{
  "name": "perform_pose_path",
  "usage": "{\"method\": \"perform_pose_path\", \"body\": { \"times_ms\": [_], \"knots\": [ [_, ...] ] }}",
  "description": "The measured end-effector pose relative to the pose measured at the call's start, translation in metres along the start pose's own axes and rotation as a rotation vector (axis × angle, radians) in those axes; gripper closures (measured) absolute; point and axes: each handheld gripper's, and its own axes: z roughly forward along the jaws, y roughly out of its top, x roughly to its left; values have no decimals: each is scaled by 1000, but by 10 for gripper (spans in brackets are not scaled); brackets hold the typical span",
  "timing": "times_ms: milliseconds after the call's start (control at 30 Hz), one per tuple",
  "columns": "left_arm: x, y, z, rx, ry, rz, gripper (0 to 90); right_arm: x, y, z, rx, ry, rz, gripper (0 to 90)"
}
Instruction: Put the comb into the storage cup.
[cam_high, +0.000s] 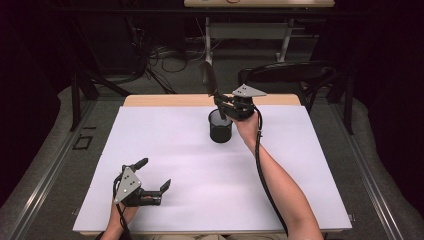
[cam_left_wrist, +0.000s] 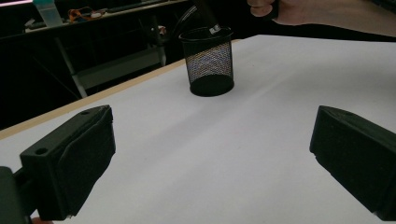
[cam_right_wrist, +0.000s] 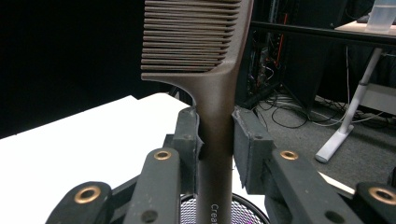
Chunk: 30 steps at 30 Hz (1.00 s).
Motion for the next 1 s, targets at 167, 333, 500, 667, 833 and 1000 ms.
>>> {"method": "perform_pose_path", "body": {
  "times_ms": [167,333,500,667,833,1000],
  "knots": [
    [0,0,0,0,-1,1,2,-1,-3,1,4,-1,4,729],
    [0,0,0,1,0,-1,2,-1,-7,2,10,0,9,729],
    [0,0,0,0,0,0,2,-1,-11,3,16,1,12,729],
    [0,0,0,-1,1,1,2,-1,-14,4,24,2,13,729],
    [0,0,0,-1,1,1,2,-2,-16,4,31,0,15,729],
    [0,0,0,-1,0,1,2,-2,-17,4,36,0,15,729]
  ]
}}
